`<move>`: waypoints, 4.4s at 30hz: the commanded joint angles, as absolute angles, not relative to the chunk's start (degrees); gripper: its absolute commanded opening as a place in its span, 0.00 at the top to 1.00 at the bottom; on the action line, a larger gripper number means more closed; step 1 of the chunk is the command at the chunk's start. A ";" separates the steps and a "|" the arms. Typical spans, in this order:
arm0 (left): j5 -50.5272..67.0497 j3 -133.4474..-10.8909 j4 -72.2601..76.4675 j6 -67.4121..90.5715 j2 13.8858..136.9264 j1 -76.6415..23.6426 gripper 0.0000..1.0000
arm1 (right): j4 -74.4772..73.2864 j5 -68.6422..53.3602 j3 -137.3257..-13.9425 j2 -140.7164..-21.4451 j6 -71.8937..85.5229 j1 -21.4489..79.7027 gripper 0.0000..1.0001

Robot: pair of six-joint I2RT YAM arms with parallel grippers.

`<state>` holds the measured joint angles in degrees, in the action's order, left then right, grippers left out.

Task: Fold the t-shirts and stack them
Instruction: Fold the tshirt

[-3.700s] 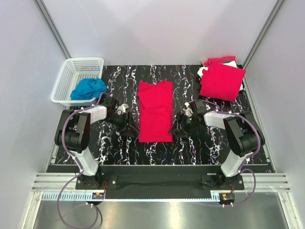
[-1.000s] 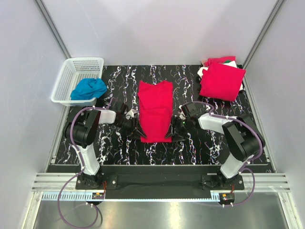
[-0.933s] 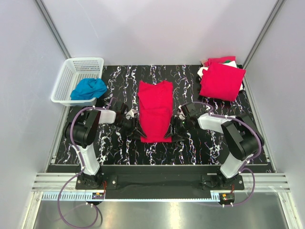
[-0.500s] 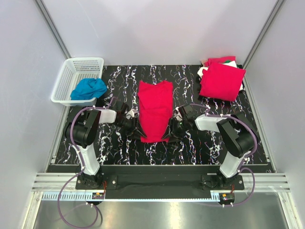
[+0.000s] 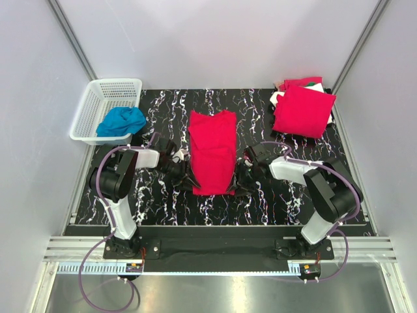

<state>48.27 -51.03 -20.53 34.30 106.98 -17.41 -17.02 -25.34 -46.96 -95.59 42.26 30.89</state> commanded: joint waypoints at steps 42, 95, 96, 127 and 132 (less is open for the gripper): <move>36.47 -53.35 -22.50 30.06 111.09 -17.23 0.63 | -25.75 -13.45 -52.30 -98.00 35.77 31.29 0.47; 35.42 -56.42 -23.03 30.94 111.09 -17.23 0.99 | -17.76 -15.99 -49.57 -100.63 34.98 31.20 1.00; 35.51 -56.43 -23.03 31.02 111.18 -17.23 1.00 | -17.67 -16.34 -50.01 -100.90 34.89 31.20 1.00; 35.25 -65.73 -27.60 35.24 101.34 -17.23 1.00 | -27.95 -19.16 -65.21 -94.39 28.65 28.22 1.00; 34.90 -68.72 -28.83 35.86 101.25 -17.23 1.00 | -28.74 -20.47 -67.32 -94.92 27.60 27.16 1.00</move>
